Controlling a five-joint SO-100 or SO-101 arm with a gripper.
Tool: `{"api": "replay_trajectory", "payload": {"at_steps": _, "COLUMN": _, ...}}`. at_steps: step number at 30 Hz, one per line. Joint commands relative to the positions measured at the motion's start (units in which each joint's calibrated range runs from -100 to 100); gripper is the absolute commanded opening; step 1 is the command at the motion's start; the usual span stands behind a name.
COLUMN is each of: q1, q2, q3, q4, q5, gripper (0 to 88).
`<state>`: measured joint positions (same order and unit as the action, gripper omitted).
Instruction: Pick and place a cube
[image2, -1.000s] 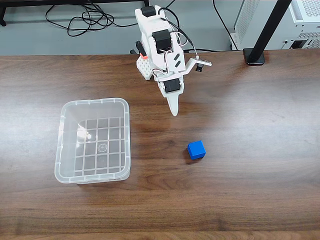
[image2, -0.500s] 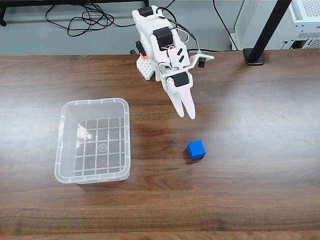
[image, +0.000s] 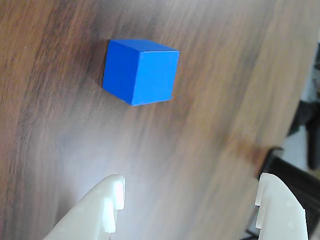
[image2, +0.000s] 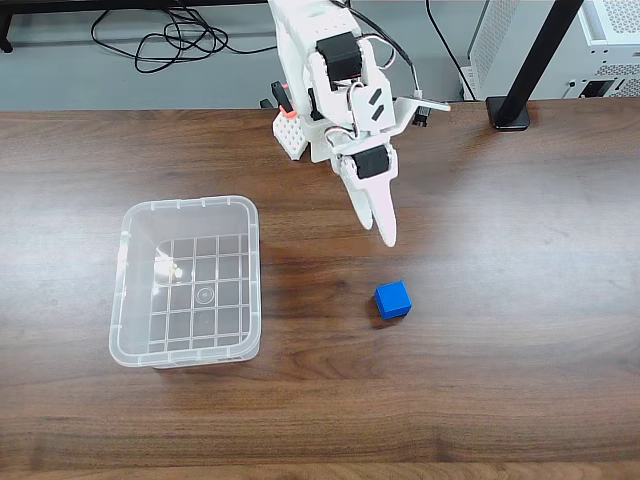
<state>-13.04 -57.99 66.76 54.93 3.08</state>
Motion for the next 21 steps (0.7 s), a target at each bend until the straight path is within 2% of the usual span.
{"api": "replay_trajectory", "payload": {"at_steps": 1, "q1": 0.2, "q2": 24.2, "q3": -18.9, "q4": -1.4, "q5": -3.7, "gripper": 26.1}}
{"api": "replay_trajectory", "payload": {"at_steps": 10, "q1": 0.2, "q2": 49.8, "q3": -36.8, "q4": -0.8, "q5": -5.6, "gripper": 26.0}}
{"api": "replay_trajectory", "payload": {"at_steps": 15, "q1": -0.4, "q2": 58.8, "q3": -43.9, "q4": 3.3, "q5": -6.4, "gripper": 21.6}}
{"api": "replay_trajectory", "payload": {"at_steps": 21, "q1": -0.5, "q2": 66.8, "q3": -49.9, "q4": 5.6, "q5": -6.4, "gripper": 21.8}}
